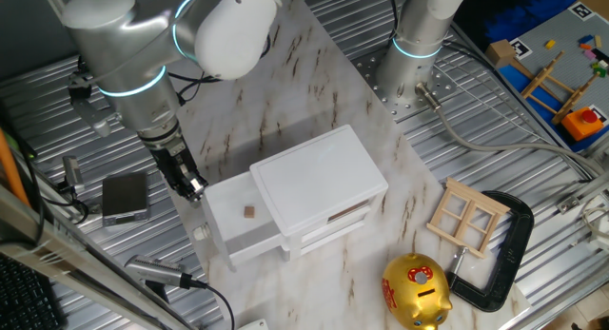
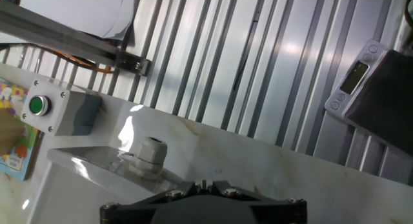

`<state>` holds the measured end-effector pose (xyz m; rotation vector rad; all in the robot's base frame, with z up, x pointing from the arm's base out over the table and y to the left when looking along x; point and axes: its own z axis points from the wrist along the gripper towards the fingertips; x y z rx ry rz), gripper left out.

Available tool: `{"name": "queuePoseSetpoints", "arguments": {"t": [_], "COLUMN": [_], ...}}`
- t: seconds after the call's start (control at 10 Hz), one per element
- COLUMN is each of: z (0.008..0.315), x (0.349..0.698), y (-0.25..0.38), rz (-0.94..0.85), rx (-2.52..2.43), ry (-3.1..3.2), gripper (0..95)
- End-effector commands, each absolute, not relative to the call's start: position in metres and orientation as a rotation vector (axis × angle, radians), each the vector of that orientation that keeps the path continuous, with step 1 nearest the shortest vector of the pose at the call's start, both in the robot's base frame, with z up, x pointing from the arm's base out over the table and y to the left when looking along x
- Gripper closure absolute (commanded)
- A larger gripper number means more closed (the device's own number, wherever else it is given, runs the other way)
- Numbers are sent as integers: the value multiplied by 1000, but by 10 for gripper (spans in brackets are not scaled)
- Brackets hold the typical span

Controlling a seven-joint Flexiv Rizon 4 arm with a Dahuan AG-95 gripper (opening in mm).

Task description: Put things in the drawer

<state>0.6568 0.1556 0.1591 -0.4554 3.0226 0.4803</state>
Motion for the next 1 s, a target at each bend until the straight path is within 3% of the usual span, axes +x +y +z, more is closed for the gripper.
{"name": "queuePoseSetpoints", "arguments": {"t": [0.1, 1.0], "z": [158, 160], "x": [653, 621], "y": [154, 152], "rz": [490, 501], "rx": [-463, -456], "ry": [3020, 3037], "gripper": [950, 950]}}
